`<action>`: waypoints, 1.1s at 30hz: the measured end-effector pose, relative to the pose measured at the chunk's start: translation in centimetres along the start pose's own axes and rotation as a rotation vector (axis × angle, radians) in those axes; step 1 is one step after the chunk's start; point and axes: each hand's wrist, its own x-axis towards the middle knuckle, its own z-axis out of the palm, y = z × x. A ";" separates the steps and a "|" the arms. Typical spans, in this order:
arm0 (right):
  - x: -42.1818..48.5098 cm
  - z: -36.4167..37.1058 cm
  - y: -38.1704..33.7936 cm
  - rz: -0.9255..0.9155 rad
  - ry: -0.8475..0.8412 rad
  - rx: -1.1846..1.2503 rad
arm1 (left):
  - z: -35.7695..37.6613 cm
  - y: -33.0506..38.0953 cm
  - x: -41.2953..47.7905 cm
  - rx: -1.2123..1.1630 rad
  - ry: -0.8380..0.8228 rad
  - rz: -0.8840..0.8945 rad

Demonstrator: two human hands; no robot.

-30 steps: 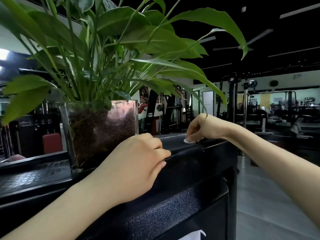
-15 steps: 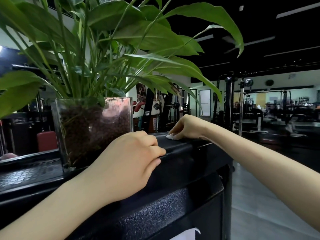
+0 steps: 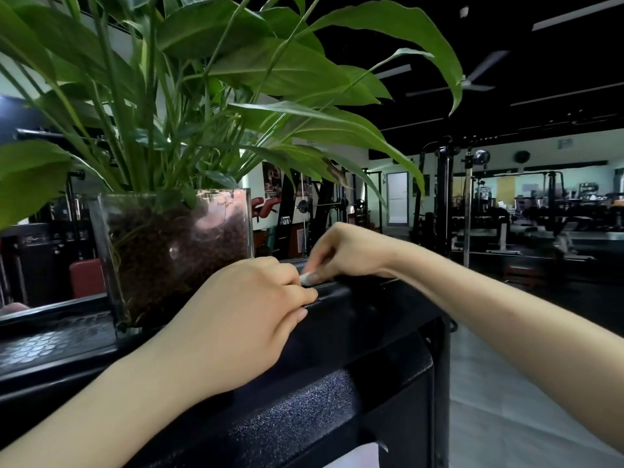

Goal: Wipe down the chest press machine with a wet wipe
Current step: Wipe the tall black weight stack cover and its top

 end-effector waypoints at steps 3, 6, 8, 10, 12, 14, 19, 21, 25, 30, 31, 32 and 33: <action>-1.2 -2.1 3.6 0.080 0.066 -0.149 | -0.1 -0.1 0.0 -0.007 -0.053 -0.010; -1.8 -2.7 5.2 0.180 0.135 -0.140 | -0.2 -0.1 0.4 -0.015 -0.099 -0.050; -1.5 -1.8 4.5 0.128 0.119 -0.071 | -0.1 0.0 0.8 -0.038 -0.120 -0.085; -0.9 -0.8 3.2 0.045 0.078 0.026 | 0.0 -0.1 1.3 -0.061 -0.167 -0.126; -0.8 -0.6 2.9 0.000 0.031 0.092 | 0.1 -0.3 1.9 -0.059 -0.221 -0.153; -1.1 -1.5 4.2 0.019 0.039 0.032 | 0.4 0.0 2.7 -0.076 -0.256 -0.191; -3.3 -5.2 11.4 0.191 0.256 -0.109 | 1.6 0.5 5.2 -0.094 -0.318 -0.235; -4.6 -5.7 14.0 0.274 0.370 0.020 | 2.2 0.8 6.3 -0.099 -0.393 -0.236; -6.3 -4.7 16.1 0.247 0.349 0.259 | 4.0 1.7 8.2 -0.165 -0.497 -0.234; -6.3 -2.8 13.9 0.069 0.153 0.146 | 6.1 2.6 9.7 -0.189 -0.511 -0.305; -6.2 -2.3 13.5 0.015 0.127 0.102 | 6.3 2.7 9.9 -0.189 -0.506 -0.314; -6.1 -2.1 13.5 -0.010 0.129 0.075 | 6.5 2.7 9.9 -0.195 -0.497 -0.326; -6.1 -2.2 14.0 0.013 0.152 0.082 | 6.5 2.7 9.8 -0.207 -0.487 -0.336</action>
